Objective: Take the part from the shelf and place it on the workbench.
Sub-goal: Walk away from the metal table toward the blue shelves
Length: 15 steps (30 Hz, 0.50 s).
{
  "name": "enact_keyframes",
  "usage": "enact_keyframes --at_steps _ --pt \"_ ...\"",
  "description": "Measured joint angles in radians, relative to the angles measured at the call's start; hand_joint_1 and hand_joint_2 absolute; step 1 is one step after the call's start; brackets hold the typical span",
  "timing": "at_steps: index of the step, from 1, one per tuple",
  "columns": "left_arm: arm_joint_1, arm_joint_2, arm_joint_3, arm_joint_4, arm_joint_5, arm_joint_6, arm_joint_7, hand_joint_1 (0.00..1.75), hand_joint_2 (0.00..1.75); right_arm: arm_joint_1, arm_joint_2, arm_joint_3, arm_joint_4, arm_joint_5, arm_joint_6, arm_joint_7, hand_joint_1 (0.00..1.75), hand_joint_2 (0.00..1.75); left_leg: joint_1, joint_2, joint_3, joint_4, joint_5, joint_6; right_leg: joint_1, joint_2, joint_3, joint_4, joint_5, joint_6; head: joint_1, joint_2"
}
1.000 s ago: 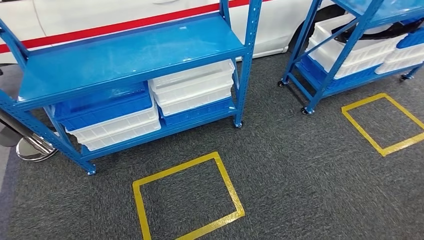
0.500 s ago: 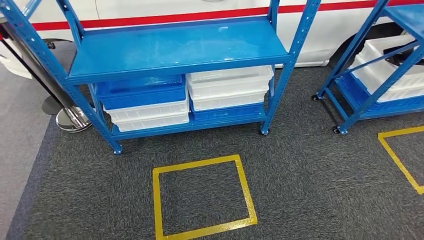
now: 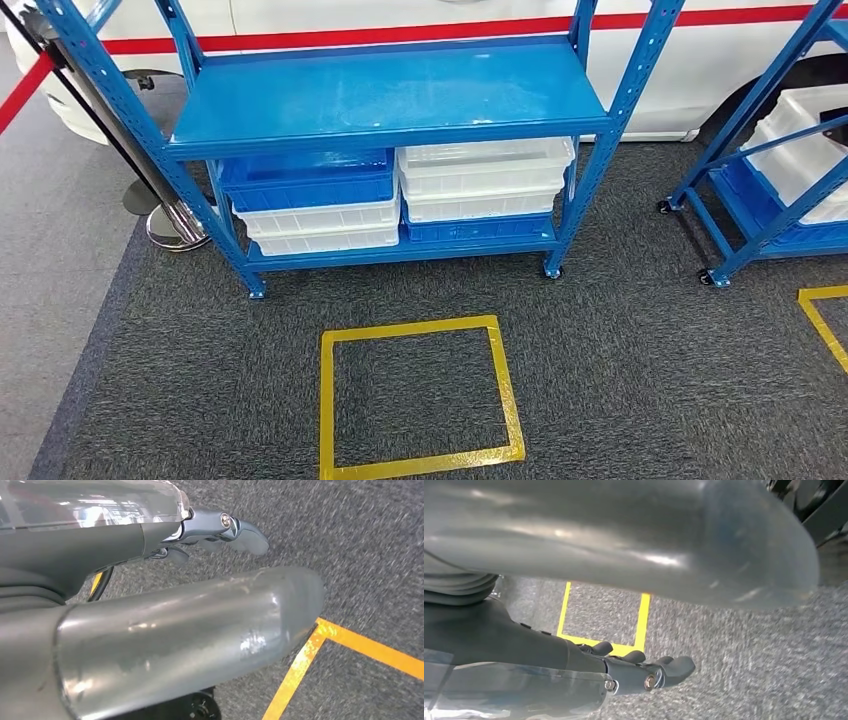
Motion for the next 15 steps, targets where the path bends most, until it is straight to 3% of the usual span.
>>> enact_keyframes --at_steps 2,4,5,6,8,10,13,15 --pt "0.0 0.0 0.0 0.0 0.0 -0.001 0.0 0.0 0.0 0.002 -0.004 -0.001 0.0 0.0 0.0 0.0 0.0 0.0 0.002 0.013 -0.04 0.086 -0.041 -0.008 -0.001 -0.007 0.01 -0.004 -0.003 -0.012 0.0 0.0" --pt "0.0 -0.001 0.0 0.0 -0.002 -0.002 0.0 0.0 0.0 0.003 -0.011 -0.003 0.0 0.0 0.001 0.0 0.0 0.0 0.003 0.019 -0.113 0.215 -0.087 -0.012 0.002 -0.012 0.018 -0.004 -0.013 -0.019 0.0 0.0" --pt "0.001 -0.001 0.0 0.0 -0.002 -0.002 0.0 0.0 0.0 0.003 -0.014 -0.003 0.0 0.0 0.002 0.0 0.0 0.0 0.003 0.02 -0.141 0.255 -0.091 -0.012 0.003 -0.014 0.025 -0.004 -0.019 -0.02 0.0 0.0" --pt "0.002 -0.002 0.0 0.0 -0.003 -0.003 0.0 0.0 0.0 0.003 -0.017 -0.004 0.0 0.0 0.003 0.0 0.0 0.0 0.003 0.02 -0.153 0.262 -0.075 -0.011 0.005 -0.015 0.033 -0.004 -0.026 -0.02 0.0 0.0" --pt "0.004 -0.001 0.0 0.0 -0.004 -0.003 0.0 0.0 0.0 0.003 -0.019 -0.006 0.0 0.0 0.003 0.0 0.0 0.0 0.0 0.022 -0.125 0.173 0.003 0.001 0.009 -0.016 0.056 -0.004 -0.043 -0.018 0.0 0.0" --pt "0.005 0.0 0.0 -0.001 -0.006 -0.005 0.002 0.0 0.0 0.004 -0.019 -0.008 0.001 0.0 0.004 0.0 0.0 0.0 -0.008 0.028 -0.077 0.062 0.052 0.019 0.011 -0.019 0.074 -0.005 -0.06 -0.012 0.0 0.0" --pt "0.005 0.001 0.0 -0.002 -0.008 -0.006 0.005 0.0 0.0 0.002 -0.02 -0.01 0.002 0.001 0.004 0.001 0.0 0.0 -0.018 0.031 -0.047 0.005 0.043 0.037 0.01 -0.023 0.09 -0.009 -0.066 0.007 0.0 0.0" --pt "0.007 0.0 0.0 -0.002 -0.009 -0.007 0.006 0.0 0.0 0.0 -0.02 -0.01 0.002 0.002 0.004 0.001 0.0 0.0 -0.013 0.026 -0.023 -0.016 0.038 0.046 0.007 -0.021 0.085 0.022 -0.057 0.019 0.0 0.0"
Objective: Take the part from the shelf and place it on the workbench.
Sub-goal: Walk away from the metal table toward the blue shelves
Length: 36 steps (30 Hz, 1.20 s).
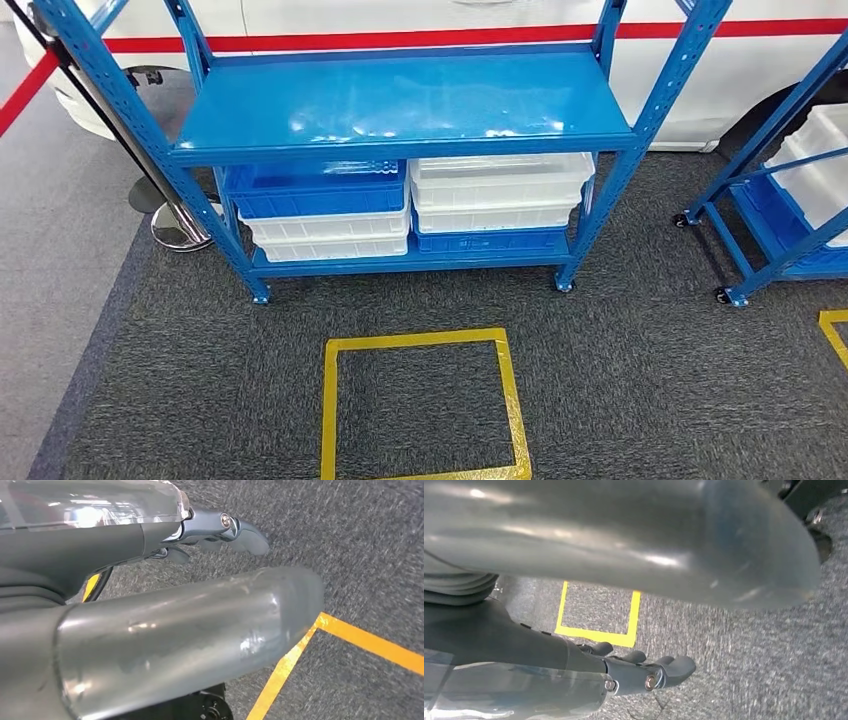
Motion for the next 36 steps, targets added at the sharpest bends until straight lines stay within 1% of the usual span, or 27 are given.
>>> enact_keyframes --at_steps 1,2,4,5,6,7,8,9,10,11,12,15,16,18,19,20,21,22,23,25,27,28,30,32,34,35,36 --pt "0.0 -0.001 0.0 0.0 0.0 0.0 0.0 0.0 0.0 -0.001 0.0 0.0 0.0 0.001 0.0 0.0 0.0 0.0 0.003 -0.002 0.014 -0.01 -0.003 0.005 -0.001 0.003 -0.019 0.036 -0.002 0.004 0.0 0.0" --pt "-0.001 -0.002 0.0 0.0 0.0 0.0 0.0 0.0 0.0 -0.002 0.002 0.0 0.0 0.001 0.0 0.0 0.0 0.0 0.006 -0.002 0.027 -0.016 -0.006 0.008 -0.002 0.007 -0.054 0.089 -0.013 0.007 0.0 0.0" --pt "-0.002 -0.002 0.0 0.0 0.0 -0.001 0.0 0.0 0.0 -0.002 0.007 -0.001 0.0 0.002 0.0 0.001 0.0 0.0 0.008 -0.004 0.043 -0.019 -0.017 0.012 -0.005 0.012 -0.141 0.202 -0.061 0.013 0.0 0.0" --pt "-0.002 -0.002 0.0 0.0 0.0 -0.001 0.0 0.0 0.0 -0.001 0.01 -0.001 0.0 0.002 0.0 0.001 0.0 0.0 0.008 -0.006 0.052 -0.019 -0.026 0.011 -0.008 0.012 -0.18 0.238 -0.081 0.017 0.0 0.0" --pt "-0.001 -0.003 0.0 0.0 0.0 -0.001 0.0 0.0 0.0 0.0 0.012 -0.001 0.0 0.002 -0.001 0.002 0.0 0.0 0.009 -0.009 0.063 -0.019 -0.035 0.008 -0.01 0.012 -0.205 0.247 -0.084 0.02 0.0 0.0" --pt "0.0 -0.003 0.0 0.0 0.0 -0.001 0.0 0.0 0.0 0.001 0.012 -0.001 0.0 0.002 -0.001 0.002 0.0 0.0 0.011 -0.011 0.077 -0.019 -0.045 0.004 -0.013 0.012 -0.215 0.226 -0.064 0.022 0.0 0.0" --pt "0.001 -0.004 0.0 0.0 -0.001 -0.001 0.0 0.0 0.0 0.003 0.012 -0.001 0.0 0.002 -0.001 0.002 0.0 0.0 0.013 -0.013 0.092 -0.019 -0.056 -0.001 -0.015 0.012 -0.211 0.177 -0.021 0.025 0.0 0.0" --pt "0.003 -0.005 0.0 0.0 -0.001 -0.001 0.0 0.0 0.0 0.006 0.013 -0.001 0.0 0.002 -0.001 0.002 0.0 0.0 0.014 -0.014 0.105 -0.018 -0.068 -0.007 -0.017 0.012 -0.201 0.115 0.038 0.026 0.0 0.0" --pt "0.003 -0.005 0.0 0.0 -0.001 -0.002 0.0 0.0 0.0 0.008 0.013 -0.002 0.0 0.002 -0.001 0.002 0.0 0.0 0.014 -0.016 0.116 -0.016 -0.08 -0.014 -0.017 0.012 -0.193 0.064 0.078 0.023 0.0 0.0" --pt "0.002 -0.006 0.0 0.0 -0.001 -0.002 0.0 0.0 0.0 0.009 0.013 -0.002 0.0 0.002 0.0 0.002 0.0 0.0 0.014 -0.016 0.122 -0.014 -0.092 -0.021 -0.015 0.012 -0.187 0.03 0.108 0.018 0.0 0.0" --pt "0.0 -0.006 0.0 0.0 -0.001 -0.002 0.0 0.0 0.0 0.009 0.013 -0.003 0.0 0.002 0.0 0.002 0.0 0.0 0.013 -0.017 0.129 -0.012 -0.1 -0.029 -0.014 0.012 -0.186 0.014 0.119 0.011 0.0 0.0" --pt "-0.003 -0.006 0.0 -0.001 -0.002 -0.003 0.0 0.0 0.0 0.006 0.013 -0.006 0.0 0.002 0.0 0.001 0.0 0.0 0.015 -0.014 0.137 0.013 -0.106 -0.046 -0.012 0.014 -0.168 0.01 0.107 -0.015 0.0 0.0" --pt "-0.004 -0.006 0.0 -0.001 -0.002 -0.004 0.0 0.0 0.0 0.007 0.012 -0.007 0.0 0.003 0.0 0.001 0.0 0.0 0.016 -0.012 0.121 0.046 -0.11 -0.049 -0.012 0.013 -0.157 0.007 0.102 -0.022 0.0 0.0" --pt "-0.005 -0.006 0.0 -0.001 -0.002 -0.005 0.0 0.0 0.0 0.006 0.007 -0.008 0.0 0.003 0.0 0.0 0.0 0.0 0.018 -0.006 0.057 0.158 -0.142 -0.055 -0.01 0.012 -0.139 0.003 0.091 -0.033 0.0 0.0" --pt "-0.004 -0.007 0.0 -0.001 -0.002 -0.005 0.0 0.0 0.0 0.006 0.003 -0.009 0.0 0.003 0.0 -0.001 0.0 0.0 0.019 -0.005 0.013 0.219 -0.17 -0.058 -0.009 0.012 -0.132 0.002 0.083 -0.036 0.0 0.0" --pt "-0.004 -0.007 0.0 -0.001 -0.002 -0.005 0.0 0.0 0.0 0.006 -0.001 -0.009 0.0 0.003 0.0 -0.001 0.0 0.0 0.019 -0.005 -0.024 0.263 -0.197 -0.059 -0.007 0.013 -0.124 0.002 0.075 -0.037 0.0 0.0" --pt "-0.002 -0.007 0.0 -0.001 -0.002 -0.005 0.0 0.0 0.0 0.006 -0.003 -0.009 0.0 0.003 0.0 -0.001 0.0 0.0 0.019 -0.005 -0.051 0.281 -0.212 -0.057 -0.004 0.013 -0.113 0.002 0.066 -0.038 0.0 0.0" --pt "-0.001 -0.007 0.0 -0.001 -0.002 -0.005 0.0 0.0 0.0 0.006 -0.005 -0.009 0.0 0.003 0.0 -0.001 0.0 0.0 0.017 -0.005 -0.064 0.268 -0.206 -0.053 -0.002 0.014 -0.1 0.001 0.057 -0.038 0.0 0.0" --pt "0.001 -0.006 0.0 -0.001 -0.002 -0.005 0.0 0.0 0.0 0.006 -0.006 -0.009 0.0 0.004 0.0 -0.001 0.0 0.0 0.015 -0.004 -0.065 0.228 -0.175 -0.046 0.001 0.014 -0.086 0.001 0.047 -0.038 0.0 0.0" --pt "0.004 -0.004 0.0 -0.002 -0.004 -0.005 0.0 0.0 0.0 0.007 -0.006 -0.009 0.001 0.006 0.0 -0.002 0.0 0.0 0.005 -0.003 -0.052 0.116 -0.069 -0.023 0.005 0.015 -0.063 0.0 0.028 -0.036 0.0 0.0" --pt "0.006 -0.001 0.0 -0.002 -0.007 -0.003 0.002 0.0 0.0 0.005 -0.006 -0.01 0.003 0.009 0.001 -0.003 0.0 0.0 -0.007 -0.004 -0.041 0.055 -0.005 -0.005 0.007 0.018 -0.05 0.001 0.014 -0.028 0.0 0.0" --pt "0.006 0.0 0.0 -0.002 -0.009 -0.002 0.002 0.0 0.0 0.003 -0.006 -0.011 0.003 0.01 0.001 -0.004 0.0 0.0 -0.01 -0.006 -0.038 0.049 -0.001 -0.002 0.008 0.02 -0.045 -0.001 0.008 -0.022 0.0 0.0" --pt "0.004 -0.001 -0.001 -0.003 -0.012 0.0 0.003 0.0 0.0 0.0 -0.006 -0.012 0.003 0.011 0.001 -0.004 0.0 0.0 -0.006 -0.006 -0.023 0.033 0.004 0.002 0.008 0.021 -0.035 -0.005 -0.002 -0.011 0.0 0.0" --pt "0.0 -0.002 -0.001 -0.003 -0.016 0.002 0.003 0.0 0.0 -0.002 -0.005 -0.013 0.003 0.012 0.001 -0.004 0.0 0.0 0.002 -0.006 -0.007 0.013 0.004 0.008 0.008 0.02 -0.052 0.039 -0.032 -0.003 0.0 0.0" --pt "-0.003 -0.002 -0.001 -0.003 -0.019 0.006 0.004 0.0 0.0 -0.002 0.0 -0.014 0.003 0.013 0.0 -0.004 0.0 0.0 0.004 -0.005 0.002 0.006 -0.002 0.013 0.003 0.019 -0.121 0.156 -0.081 0.004 0.0 0.0" --pt "-0.003 -0.002 -0.001 -0.003 -0.019 0.008 0.004 0.0 0.0 -0.002 0.004 -0.014 0.003 0.014 0.0 -0.004 0.0 0.0 0.003 -0.005 0.006 0.006 -0.006 0.013 0.0 0.019 -0.161 0.215 -0.097 0.007 0.0 0.0" --pt "-0.003 -0.002 -0.001 -0.003 -0.02 0.01 0.005 0.0 0.0 -0.001 0.006 -0.014 0.003 0.014 0.0 -0.004 0.0 0.0 0.003 -0.006 0.011 0.007 -0.011 0.013 -0.002 0.019 -0.191 0.249 -0.094 0.011 0.0 0.0"
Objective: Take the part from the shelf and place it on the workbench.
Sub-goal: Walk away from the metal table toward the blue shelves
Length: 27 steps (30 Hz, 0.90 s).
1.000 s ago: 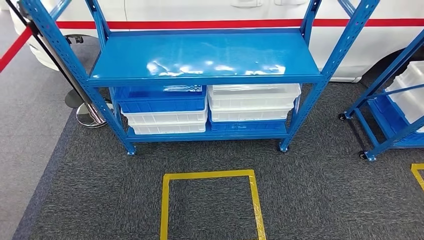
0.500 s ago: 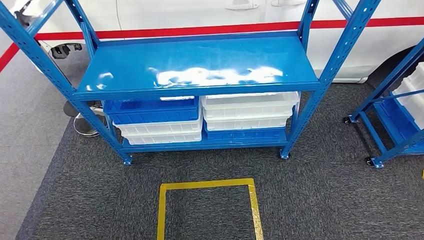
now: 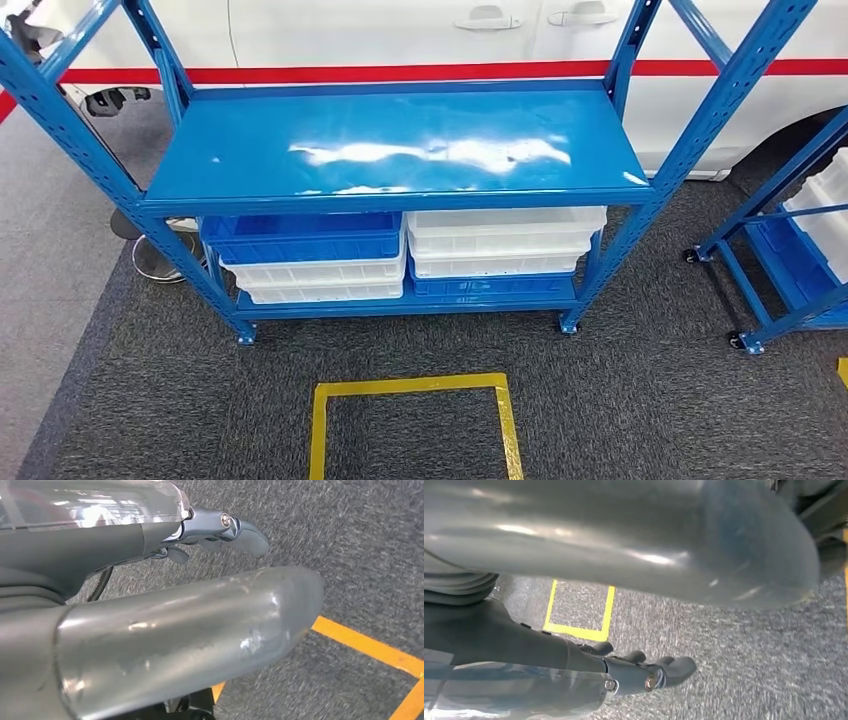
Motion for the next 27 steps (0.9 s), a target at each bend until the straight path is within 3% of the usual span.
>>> enact_keyframes --at_steps 1,2,4,5,10,12,14,15,16,17,19,20,21,23,25,27 --pt "0.001 0.0 0.0 0.0 0.0 0.001 0.001 0.0 0.0 0.001 0.002 0.0 0.0 0.0 0.0 0.0 0.0 0.0 0.0 -0.001 0.007 0.0 -0.006 -0.001 -0.002 0.0 -0.013 0.0 0.024 0.003 0.0 0.0" --pt "0.001 0.0 0.0 0.0 0.0 0.001 0.002 0.0 0.0 0.002 0.003 0.0 0.0 0.0 0.0 0.0 0.0 0.0 0.001 -0.002 0.016 0.001 -0.012 -0.004 -0.004 0.0 -0.007 -0.038 0.066 0.005 0.0 0.0" --pt "0.002 -0.002 0.0 0.0 0.0 0.002 0.004 0.0 0.0 0.004 0.005 -0.001 0.0 0.0 0.0 0.001 0.0 0.0 0.001 -0.005 0.031 0.004 -0.027 -0.014 -0.006 0.0 0.03 -0.158 0.151 0.005 0.0 0.0" --pt "0.001 -0.003 0.0 0.0 0.0 0.003 0.004 0.0 0.0 0.003 0.005 -0.001 0.0 0.0 0.0 0.001 0.0 0.0 0.0 -0.006 0.034 0.006 -0.034 -0.02 -0.005 0.001 0.047 -0.205 0.171 0.001 0.0 0.0" --pt "-0.003 -0.003 0.0 0.0 -0.001 0.005 0.007 0.0 0.0 0.0 0.004 -0.002 0.0 0.001 0.002 0.002 0.0 0.0 0.0 -0.006 0.035 0.016 -0.053 -0.048 -0.003 0.001 0.066 -0.247 0.168 -0.027 0.0 0.0" --pt "-0.003 -0.003 0.0 0.0 -0.001 0.007 0.01 0.0 0.0 0.001 -0.001 -0.003 0.0 0.001 0.006 0.002 0.0 0.0 0.003 -0.002 0.001 0.095 -0.1 -0.059 -0.007 -0.003 0.072 -0.253 0.167 -0.036 0.0 0.0" --pt "-0.002 -0.003 0.0 0.0 -0.001 0.008 0.013 0.0 0.0 0.002 -0.008 -0.004 0.0 0.001 0.01 0.002 0.0 0.87 0.007 0.001 -0.069 0.229 -0.157 -0.068 -0.005 -0.006 0.074 -0.253 0.164 -0.042 0.0 0.0" --pt "-0.002 -0.003 0.0 0.0 -0.001 0.008 0.013 0.0 0.0 0.002 -0.01 -0.005 0.0 0.001 0.012 0.002 0.0 1.31 0.008 0.001 -0.095 0.275 -0.166 -0.069 -0.004 -0.007 0.075 -0.253 0.162 -0.044 0.0 0.0" --pt "-0.001 -0.003 0.0 0.0 -0.001 0.01 0.014 0.0 0.0 0.002 -0.013 -0.007 0.0 0.001 0.012 0.002 0.0 1.75 0.009 0.001 -0.106 0.284 -0.154 -0.068 -0.003 -0.007 0.078 -0.253 0.16 -0.044 0.0 0.0" --pt "-0.001 -0.003 0.0 0.0 -0.001 0.011 0.014 0.0 0.0 0.001 -0.014 -0.008 0.0 0.001 0.012 0.002 0.0 1.75 0.008 0.002 -0.096 0.254 -0.122 -0.066 -0.002 -0.007 0.082 -0.253 0.158 -0.044 0.0 0.0" --pt "-0.001 -0.003 0.0 0.0 -0.001 0.015 0.016 0.0 0.0 0.002 -0.014 -0.011 0.0 0.001 0.012 0.002 0.0 1.75 0.005 0.002 -0.039 0.12 -0.045 -0.053 -0.001 -0.006 0.092 -0.253 0.152 -0.041 0.0 0.0" --pt "-0.002 -0.002 0.0 0.0 -0.001 0.017 0.016 0.0 0.0 0.001 -0.014 -0.011 0.001 0.001 0.012 0.002 0.0 1.75 0.003 0.003 -0.014 0.062 -0.022 -0.046 0.001 -0.006 0.095 -0.253 0.149 -0.038 0.0 0.0" --pt "-0.002 -0.002 0.0 0.0 -0.001 0.017 0.016 0.0 0.0 0.001 -0.014 -0.012 0.001 0.001 0.012 0.002 0.0 1.75 0.0 0.003 0.001 0.026 -0.013 -0.04 0.001 -0.007 0.096 -0.253 0.148 -0.034 0.0 0.0" --pt "-0.002 -0.002 0.0 0.0 -0.002 0.018 0.016 0.0 0.0 -0.001 -0.014 -0.014 0.002 0.002 0.012 0.002 0.0 1.75 -0.005 0.003 0.005 0.009 -0.015 -0.032 0.001 -0.007 0.097 -0.257 0.148 -0.022 0.0 0.0" --pt "-0.001 -0.003 0.0 0.0 -0.002 0.018 0.016 0.0 0.0 -0.001 -0.014 -0.016 0.002 0.002 0.012 0.002 0.0 1.75 0.002 0.003 0.015 -0.008 -0.007 -0.021 0.001 -0.007 0.1 -0.255 0.143 -0.011 0.0 0.0" --pt "-0.001 -0.004 0.0 0.0 -0.002 0.018 0.016 0.0 0.0 -0.001 -0.014 -0.017 0.002 0.002 0.012 0.002 0.0 1.75 0.009 0.005 0.026 -0.027 0.003 -0.01 0.001 -0.005 0.075 -0.197 0.105 -0.005 0.0 0.0"
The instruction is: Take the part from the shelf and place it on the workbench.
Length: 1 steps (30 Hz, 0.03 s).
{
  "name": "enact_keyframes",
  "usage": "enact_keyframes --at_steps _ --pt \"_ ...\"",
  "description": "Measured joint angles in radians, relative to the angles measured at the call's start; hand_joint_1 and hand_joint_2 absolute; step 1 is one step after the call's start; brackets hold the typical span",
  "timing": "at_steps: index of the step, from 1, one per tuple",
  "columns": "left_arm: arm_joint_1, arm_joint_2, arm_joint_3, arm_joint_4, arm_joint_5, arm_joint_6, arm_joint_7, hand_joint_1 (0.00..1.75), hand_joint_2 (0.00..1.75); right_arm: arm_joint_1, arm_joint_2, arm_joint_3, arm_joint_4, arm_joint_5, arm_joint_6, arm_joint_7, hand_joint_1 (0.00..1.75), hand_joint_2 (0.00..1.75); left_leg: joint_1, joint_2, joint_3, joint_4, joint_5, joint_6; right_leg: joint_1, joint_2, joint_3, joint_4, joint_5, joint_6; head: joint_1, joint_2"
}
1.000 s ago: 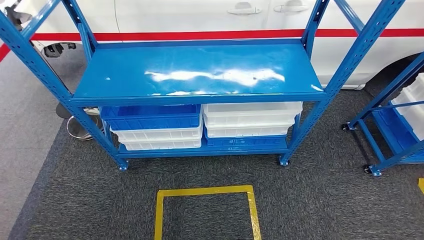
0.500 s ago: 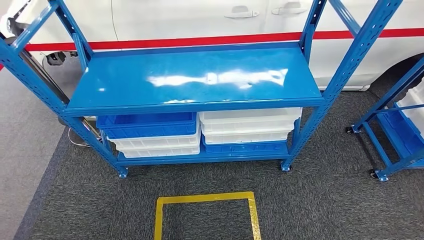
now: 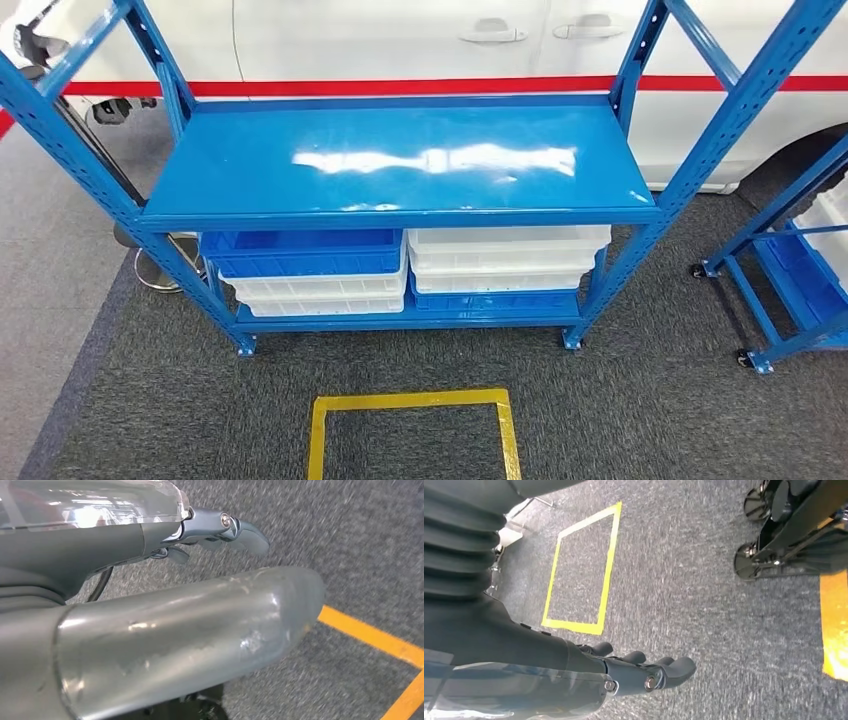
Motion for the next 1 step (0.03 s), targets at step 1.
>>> enact_keyframes --at_steps 1 --pt "0.0 0.0 0.0 0.0 0.0 0.0 0.0 0.0 0.0 0.0 0.0 0.0 0.0 0.0 0.0 0.0 0.0 1.75 -0.001 0.0 0.001 -0.002 0.001 0.002 0.0 0.001 -0.01 0.021 -0.013 0.001 0.0 0.0"
